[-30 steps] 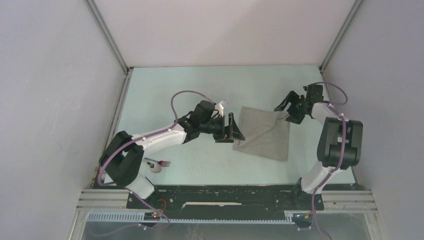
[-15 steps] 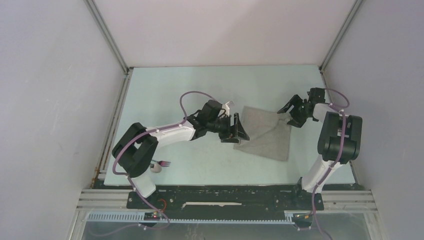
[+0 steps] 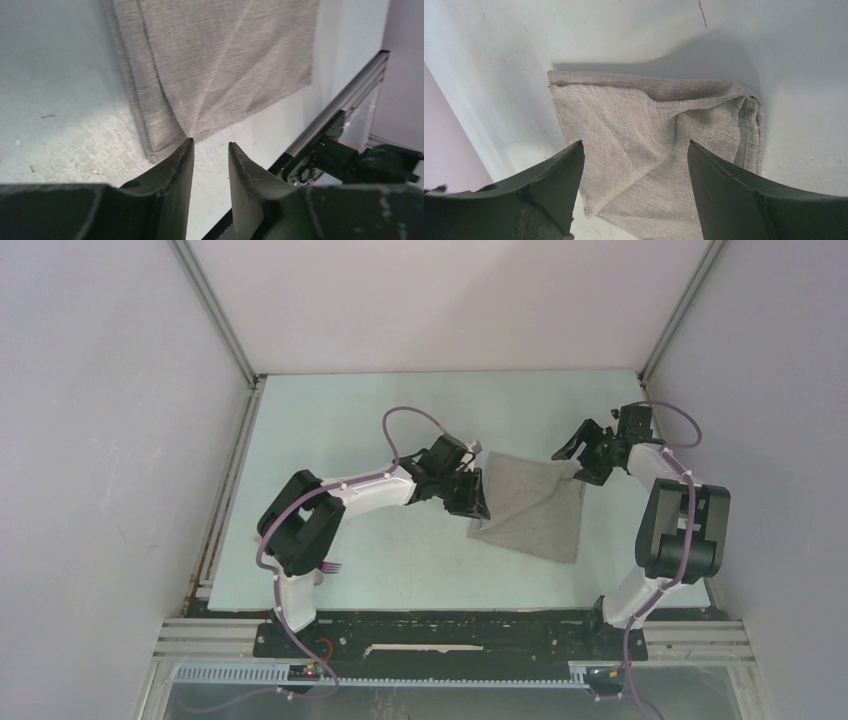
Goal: Fold the napkin into a case and place the utensils inside
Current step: Smooth out the upper triangle-folded napkin at the center of the board.
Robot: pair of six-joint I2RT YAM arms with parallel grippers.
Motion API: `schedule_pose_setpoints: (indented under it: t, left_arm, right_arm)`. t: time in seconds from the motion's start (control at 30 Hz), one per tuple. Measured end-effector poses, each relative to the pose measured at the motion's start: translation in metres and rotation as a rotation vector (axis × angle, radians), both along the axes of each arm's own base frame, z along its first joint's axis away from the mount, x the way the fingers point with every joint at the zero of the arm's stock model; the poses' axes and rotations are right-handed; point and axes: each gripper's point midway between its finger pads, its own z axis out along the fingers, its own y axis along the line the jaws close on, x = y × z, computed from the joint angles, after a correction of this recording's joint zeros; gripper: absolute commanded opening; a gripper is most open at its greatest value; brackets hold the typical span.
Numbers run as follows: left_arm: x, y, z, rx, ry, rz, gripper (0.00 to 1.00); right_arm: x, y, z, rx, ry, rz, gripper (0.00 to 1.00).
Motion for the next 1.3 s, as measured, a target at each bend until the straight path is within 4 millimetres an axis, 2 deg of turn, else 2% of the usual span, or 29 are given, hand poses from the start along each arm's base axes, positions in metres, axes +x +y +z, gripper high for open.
schedule_pose_setpoints:
  t: [0.2,0.37,0.63,0.8,1.13,1.2,1.3]
  left_arm:
    - [-0.001,0.008,-0.036,0.105,0.032,-0.006,0.36]
    - [-0.004,0.012,-0.049,0.139,0.057,-0.011,0.3]
    - [-0.004,0.012,-0.051,0.142,0.057,-0.013,0.25]
    - [-0.006,0.008,-0.048,0.119,0.062,-0.025,0.36]
    - [-0.007,0.0,-0.045,0.075,0.055,-0.039,0.31]
    - [-0.007,-0.002,-0.043,0.066,0.05,-0.043,0.23]
    - [-0.007,-0.004,-0.043,0.064,0.047,-0.042,0.03]
  right_arm:
    - [0.002,0.001,-0.002,0.027,-0.006,0.018,0.75]
    - [0.005,0.002,-0.015,0.048,0.024,0.03,0.7]
    - [0.004,-0.001,-0.022,0.058,0.041,0.023,0.68]
    - [0.005,-0.007,-0.022,0.057,0.039,0.008,0.68]
    - [0.005,-0.011,-0.025,0.059,0.045,-0.003,0.66]
    - [0.005,-0.011,-0.026,0.06,0.048,-0.003,0.67]
    - [0.005,-0.011,-0.027,0.061,0.051,-0.004,0.67]
